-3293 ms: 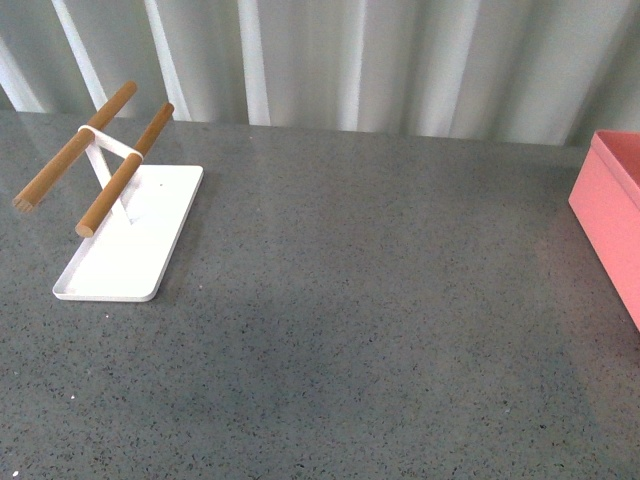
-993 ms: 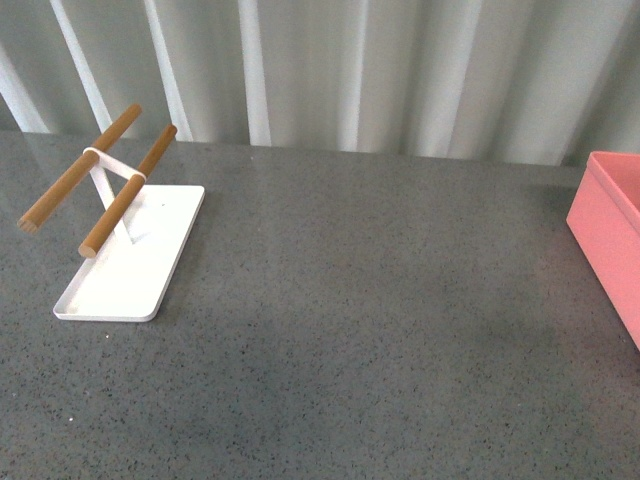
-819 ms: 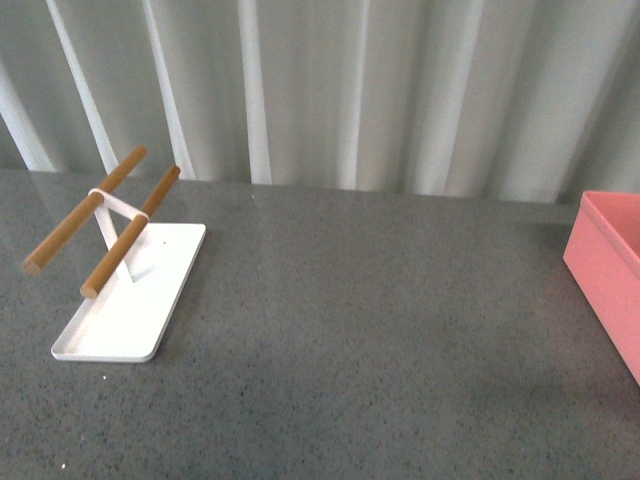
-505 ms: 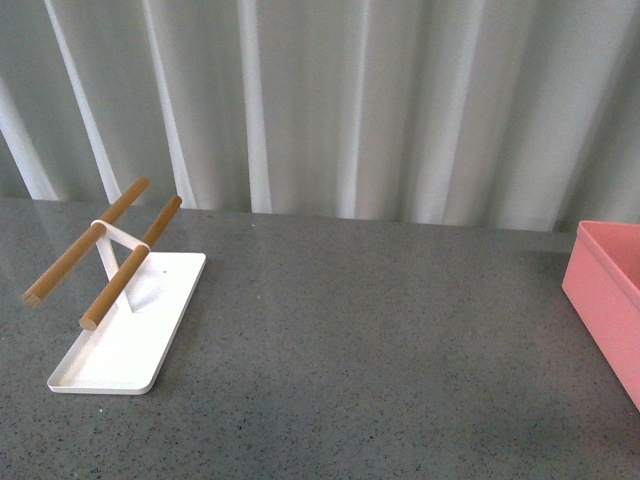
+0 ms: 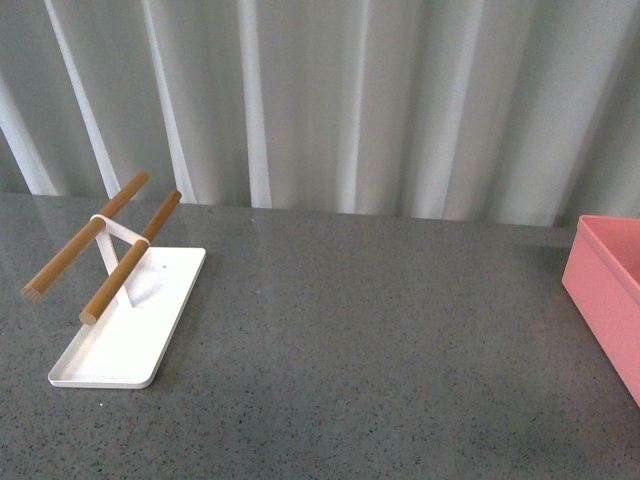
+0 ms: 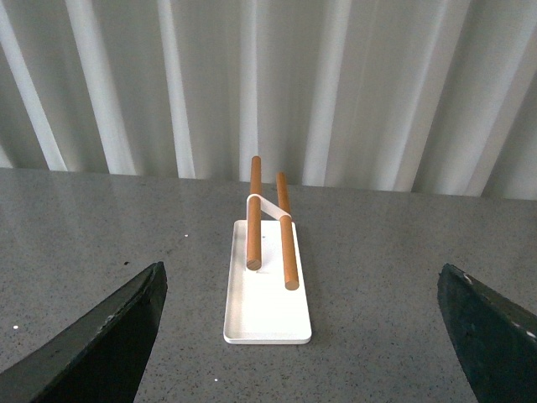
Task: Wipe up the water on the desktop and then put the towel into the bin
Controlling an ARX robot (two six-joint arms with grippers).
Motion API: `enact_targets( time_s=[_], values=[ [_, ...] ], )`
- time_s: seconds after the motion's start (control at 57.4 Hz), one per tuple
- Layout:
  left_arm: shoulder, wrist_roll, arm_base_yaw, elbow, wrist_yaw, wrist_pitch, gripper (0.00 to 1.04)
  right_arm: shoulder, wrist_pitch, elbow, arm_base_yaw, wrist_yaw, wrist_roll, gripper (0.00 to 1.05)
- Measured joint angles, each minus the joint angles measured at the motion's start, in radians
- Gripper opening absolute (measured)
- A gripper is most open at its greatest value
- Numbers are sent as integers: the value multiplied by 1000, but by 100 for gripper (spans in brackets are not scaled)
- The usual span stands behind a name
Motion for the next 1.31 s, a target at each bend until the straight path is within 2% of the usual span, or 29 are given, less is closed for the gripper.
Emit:
enact_targets(
  time_s=[0.296, 0.348, 0.401, 0.749, 1.185, 1.272, 1.307],
  values=[
    [0, 0, 0, 0, 0, 0, 98, -87, -87, 0, 0, 0, 0, 3],
    [0, 0, 0, 0, 0, 0, 98, -172, -201, 0, 0, 2, 1, 3],
    [0, 0, 0, 0, 0, 0, 98, -225, -255, 0, 0, 3, 1, 3],
    [0, 0, 0, 0, 0, 0, 98, -256, -262, 0, 0, 3, 1, 4],
    [0, 0, 0, 0, 0, 0, 98, -256, -262, 0, 0, 3, 1, 79],
    [0, 0, 0, 0, 0, 0, 98, -256, -262, 0, 0, 3, 1, 98],
    [0, 0, 0, 0, 0, 0, 98, -256, -262, 0, 0, 3, 2, 99]
  ],
)
